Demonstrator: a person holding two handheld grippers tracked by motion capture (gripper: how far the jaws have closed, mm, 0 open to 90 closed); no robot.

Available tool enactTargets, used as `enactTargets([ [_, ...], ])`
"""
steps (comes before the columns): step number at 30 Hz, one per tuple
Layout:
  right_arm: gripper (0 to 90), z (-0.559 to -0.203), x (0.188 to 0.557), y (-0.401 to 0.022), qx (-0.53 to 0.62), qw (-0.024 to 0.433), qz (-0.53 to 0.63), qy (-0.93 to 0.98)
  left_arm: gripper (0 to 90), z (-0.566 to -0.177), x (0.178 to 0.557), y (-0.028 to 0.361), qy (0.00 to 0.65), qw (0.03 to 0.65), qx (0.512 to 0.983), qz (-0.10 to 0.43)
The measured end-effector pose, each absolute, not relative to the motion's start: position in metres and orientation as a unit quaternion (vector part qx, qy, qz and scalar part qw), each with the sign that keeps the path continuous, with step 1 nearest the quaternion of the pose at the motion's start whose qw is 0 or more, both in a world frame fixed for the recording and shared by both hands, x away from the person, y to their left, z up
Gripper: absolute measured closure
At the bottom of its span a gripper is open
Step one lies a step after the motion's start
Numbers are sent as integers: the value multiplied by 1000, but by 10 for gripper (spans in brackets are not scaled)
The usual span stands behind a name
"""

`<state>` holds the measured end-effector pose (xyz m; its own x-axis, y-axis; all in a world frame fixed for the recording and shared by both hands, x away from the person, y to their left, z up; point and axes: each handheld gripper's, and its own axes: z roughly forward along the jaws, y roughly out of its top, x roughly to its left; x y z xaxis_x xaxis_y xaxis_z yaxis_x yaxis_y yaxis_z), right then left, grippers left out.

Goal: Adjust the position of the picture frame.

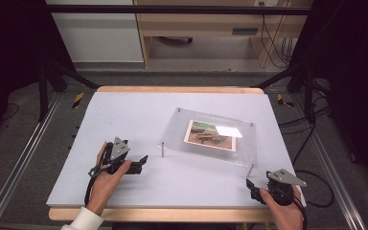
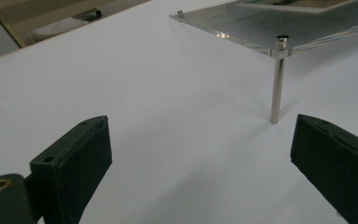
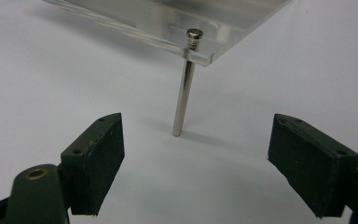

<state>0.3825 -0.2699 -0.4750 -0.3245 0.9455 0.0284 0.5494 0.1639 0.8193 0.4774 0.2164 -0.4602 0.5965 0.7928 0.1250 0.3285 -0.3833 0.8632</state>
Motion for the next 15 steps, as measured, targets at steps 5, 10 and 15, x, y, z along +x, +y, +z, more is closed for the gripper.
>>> enactTargets([
  [5, 214, -476, 382, -269, 514, 263, 392, 717, 43, -463, 477, 214, 363, 442, 779, 257],
  [10, 222, -477, 383, -271, 517, 264, 403, 707, 47, -464, 476, 211, 368, 457, 770, 252],
  [15, 214, -478, 383, -270, 512, 271, 411, 704, 51, -463, 475, 211, 372, 467, 760, 257],
])
